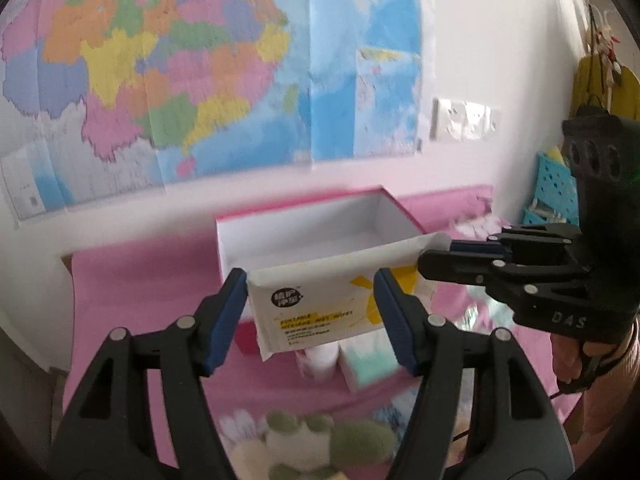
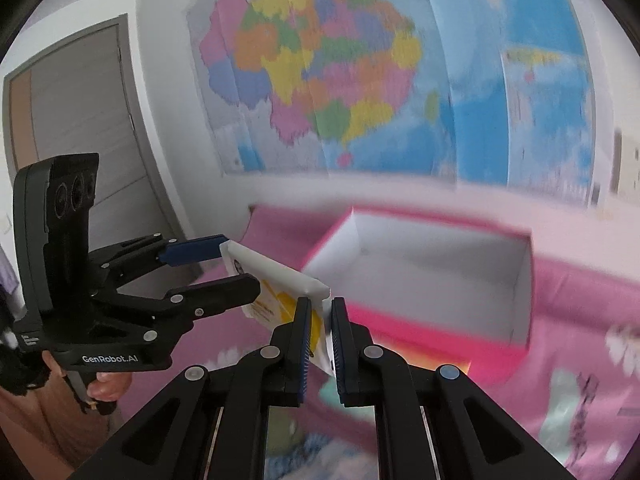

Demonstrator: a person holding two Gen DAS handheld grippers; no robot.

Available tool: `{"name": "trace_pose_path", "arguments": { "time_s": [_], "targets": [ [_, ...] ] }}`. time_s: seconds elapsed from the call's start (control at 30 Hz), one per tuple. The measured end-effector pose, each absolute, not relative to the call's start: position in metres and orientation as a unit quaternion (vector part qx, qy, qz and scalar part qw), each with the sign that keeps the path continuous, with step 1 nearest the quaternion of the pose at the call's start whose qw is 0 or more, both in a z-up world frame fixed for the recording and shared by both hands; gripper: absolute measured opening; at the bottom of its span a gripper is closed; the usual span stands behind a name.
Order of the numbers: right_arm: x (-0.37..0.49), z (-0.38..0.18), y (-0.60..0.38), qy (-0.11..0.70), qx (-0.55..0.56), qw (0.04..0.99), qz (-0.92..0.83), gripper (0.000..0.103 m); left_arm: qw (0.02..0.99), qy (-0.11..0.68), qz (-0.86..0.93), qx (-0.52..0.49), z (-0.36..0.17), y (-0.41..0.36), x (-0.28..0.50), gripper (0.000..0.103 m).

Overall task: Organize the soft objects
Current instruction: 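Carry the wipes pack into the pink box and open the right gripper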

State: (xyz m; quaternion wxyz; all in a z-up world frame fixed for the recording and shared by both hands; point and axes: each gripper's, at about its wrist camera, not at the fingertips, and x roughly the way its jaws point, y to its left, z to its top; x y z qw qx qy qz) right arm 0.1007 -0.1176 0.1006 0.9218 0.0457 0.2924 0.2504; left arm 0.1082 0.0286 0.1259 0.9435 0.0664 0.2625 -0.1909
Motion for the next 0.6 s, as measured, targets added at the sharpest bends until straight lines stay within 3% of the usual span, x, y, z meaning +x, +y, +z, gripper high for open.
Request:
{"name": "trace_pose_path", "arguments": {
  "time_s": [0.23,0.6],
  "targets": [
    [0.153,0.115,-0.122,0.284,0.067,0.924,0.249,0.009,0.939,0.296,-0.172,0.047,0.123,0.023,0.169,0.066],
    [0.228,0.051,-0.126,0.381,0.099,0.891,0.225,0.010,0.903,0.403,-0.143,0.027,0.057,0.018,0.241,0.066]
  ]
}}
